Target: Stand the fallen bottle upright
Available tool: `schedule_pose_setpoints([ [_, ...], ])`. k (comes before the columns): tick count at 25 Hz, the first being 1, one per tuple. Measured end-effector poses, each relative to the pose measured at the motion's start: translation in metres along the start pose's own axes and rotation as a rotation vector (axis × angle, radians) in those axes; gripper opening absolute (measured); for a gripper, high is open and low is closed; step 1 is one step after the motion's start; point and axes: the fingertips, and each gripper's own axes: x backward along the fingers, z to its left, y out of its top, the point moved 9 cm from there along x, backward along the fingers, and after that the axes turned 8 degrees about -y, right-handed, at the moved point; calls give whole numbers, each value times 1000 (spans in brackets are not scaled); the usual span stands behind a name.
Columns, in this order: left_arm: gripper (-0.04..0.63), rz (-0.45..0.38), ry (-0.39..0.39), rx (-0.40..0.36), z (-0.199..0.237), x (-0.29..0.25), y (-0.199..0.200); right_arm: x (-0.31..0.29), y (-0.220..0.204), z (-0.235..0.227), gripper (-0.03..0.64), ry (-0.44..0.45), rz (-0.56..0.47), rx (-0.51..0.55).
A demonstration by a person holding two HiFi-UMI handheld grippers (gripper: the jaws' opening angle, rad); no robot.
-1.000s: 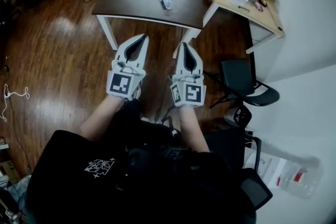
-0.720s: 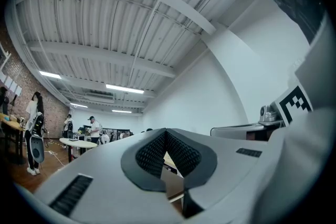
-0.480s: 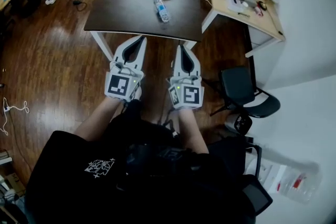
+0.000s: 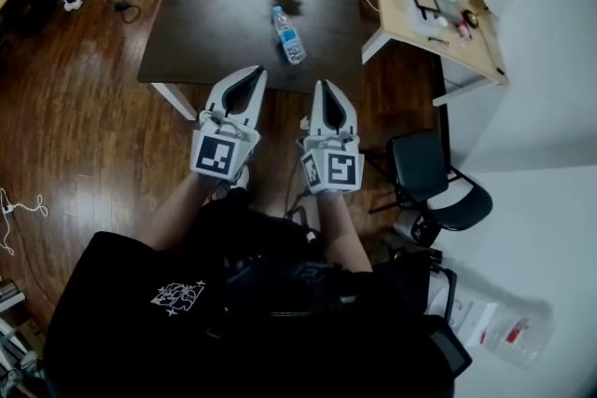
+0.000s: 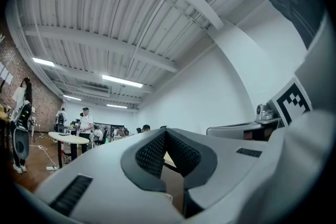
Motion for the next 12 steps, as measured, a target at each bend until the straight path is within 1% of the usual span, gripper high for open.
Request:
schedule_pose_setpoints([
  [4,-4,24,-19,15,28,-28,-11,-42,-9,-2,18,2,25,3],
  [8,-4,39,-39,14,53,-55,-23,-80,-25,-10,18,-10,58,0],
  [12,-3,55,-36,33,79,-77,-33,-122,-35,-13,20,-5,74,1],
])
